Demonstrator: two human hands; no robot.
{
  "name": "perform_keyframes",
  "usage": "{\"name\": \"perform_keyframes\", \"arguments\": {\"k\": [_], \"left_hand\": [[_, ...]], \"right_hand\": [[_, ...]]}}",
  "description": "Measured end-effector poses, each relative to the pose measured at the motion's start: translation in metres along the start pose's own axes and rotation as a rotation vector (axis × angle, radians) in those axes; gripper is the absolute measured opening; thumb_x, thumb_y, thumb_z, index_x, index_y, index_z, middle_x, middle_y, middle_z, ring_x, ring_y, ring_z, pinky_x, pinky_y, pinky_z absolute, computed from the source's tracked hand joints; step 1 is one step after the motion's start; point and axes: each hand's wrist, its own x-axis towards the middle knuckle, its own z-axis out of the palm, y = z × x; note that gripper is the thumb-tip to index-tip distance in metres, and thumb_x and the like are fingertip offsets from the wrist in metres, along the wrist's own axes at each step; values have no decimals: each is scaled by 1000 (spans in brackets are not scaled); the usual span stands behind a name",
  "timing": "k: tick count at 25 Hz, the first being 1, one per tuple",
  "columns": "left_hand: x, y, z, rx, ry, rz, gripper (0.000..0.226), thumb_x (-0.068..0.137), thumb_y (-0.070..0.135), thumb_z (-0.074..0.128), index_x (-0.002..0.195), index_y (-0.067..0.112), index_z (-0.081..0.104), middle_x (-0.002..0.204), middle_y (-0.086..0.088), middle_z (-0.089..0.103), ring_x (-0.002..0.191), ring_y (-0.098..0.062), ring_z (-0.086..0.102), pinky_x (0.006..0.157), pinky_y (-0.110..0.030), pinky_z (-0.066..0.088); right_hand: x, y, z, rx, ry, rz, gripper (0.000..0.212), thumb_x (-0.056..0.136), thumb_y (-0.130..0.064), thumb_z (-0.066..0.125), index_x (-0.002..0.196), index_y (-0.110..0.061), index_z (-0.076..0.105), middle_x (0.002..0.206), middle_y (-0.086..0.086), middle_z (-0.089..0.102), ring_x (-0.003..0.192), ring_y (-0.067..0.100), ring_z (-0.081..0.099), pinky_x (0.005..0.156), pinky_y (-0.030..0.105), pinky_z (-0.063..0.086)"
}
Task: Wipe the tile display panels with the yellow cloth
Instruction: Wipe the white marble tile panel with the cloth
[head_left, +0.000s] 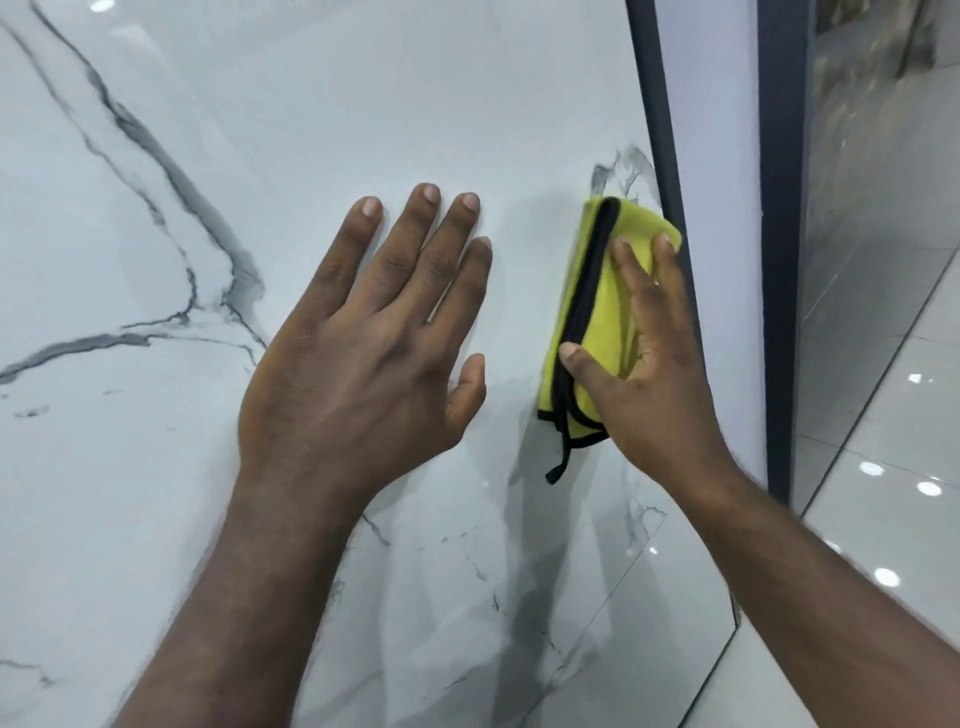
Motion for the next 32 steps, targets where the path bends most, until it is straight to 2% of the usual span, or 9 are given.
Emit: {"name": "perform_keyframes", "arguments": {"k": [2, 5, 7, 11, 16, 20, 26, 30, 32], "left_hand": [[-2, -2, -1, -12, 2, 0, 68, 108, 40, 40, 166, 5, 36, 179, -15, 21, 166, -33, 19, 135, -55, 14], [-2, -2, 1, -1, 13, 0, 69, 108, 39, 39, 166, 3, 34, 179, -17, 20, 167, -33, 17, 136, -53, 11], [-3, -2, 1, 6, 25, -7, 70, 107, 38, 40, 166, 1, 32, 179, -19, 19, 167, -33, 16, 136, -52, 9], [-3, -4, -3, -15, 35, -12, 69, 106, 37, 42, 164, 0, 33, 178, -19, 21, 166, -34, 18, 136, -53, 8], [-4, -4, -3, -13, 61, -44, 65, 107, 36, 40, 161, 1, 38, 177, -19, 24, 165, -34, 21, 135, -58, 7], [-5, -1, -3, -3, 43, -59, 66, 106, 35, 41, 163, 2, 38, 178, -18, 22, 166, -33, 19, 135, -57, 8], [-2, 2, -5, 24, 111, -210, 68, 109, 40, 45, 163, -1, 40, 176, -18, 27, 164, -34, 27, 133, -58, 21], [-2, 3, -5, 61, 119, -233, 67, 107, 39, 49, 162, 0, 43, 175, -17, 31, 163, -34, 30, 132, -59, 24], [1, 4, -7, 66, 93, -232, 69, 107, 41, 48, 163, 1, 42, 176, -15, 30, 163, -33, 29, 133, -58, 22]], "right_hand": [[-2, -3, 0, 108, 43, 237, 90, 98, -29, 76, 165, -51, 21, 175, -25, -3, 157, -6, 8, 130, 31, 24], [-22, -12, 10, -1, -23, 147, 91, 98, -28, 76, 166, -49, 19, 175, -24, -4, 150, -14, 7, 117, 4, 15], [-20, -19, 16, -7, 20, 70, 91, 96, -23, 77, 165, -47, 23, 175, -25, -2, 155, -11, 6, 113, 0, 13], [9, -26, 9, 83, 143, 302, 87, 95, -14, 69, 164, -46, 27, 175, -23, 3, 159, 3, 16, 129, 39, 26], [-44, -22, 26, -62, -22, -114, 82, 99, -17, 71, 166, -39, 29, 176, -19, 1, 161, 0, 6, 130, 35, 20], [11, -26, 14, 43, 161, 110, 83, 98, -12, 67, 165, -42, 28, 177, -17, 2, 161, 1, 8, 131, 36, 23], [-12, -28, 22, -235, 4, -432, 74, 101, -29, 67, 166, -32, 31, 178, -3, 3, 163, 15, 12, 127, 31, 14], [28, 1, 1, -27, 114, -90, 79, 96, -23, 66, 165, -36, 31, 179, -7, 3, 160, 1, 7, 128, 37, 15], [42, -15, 0, -37, 133, -141, 78, 96, -20, 68, 165, -32, 33, 178, -5, 5, 162, 10, 12, 127, 40, 18]]}}
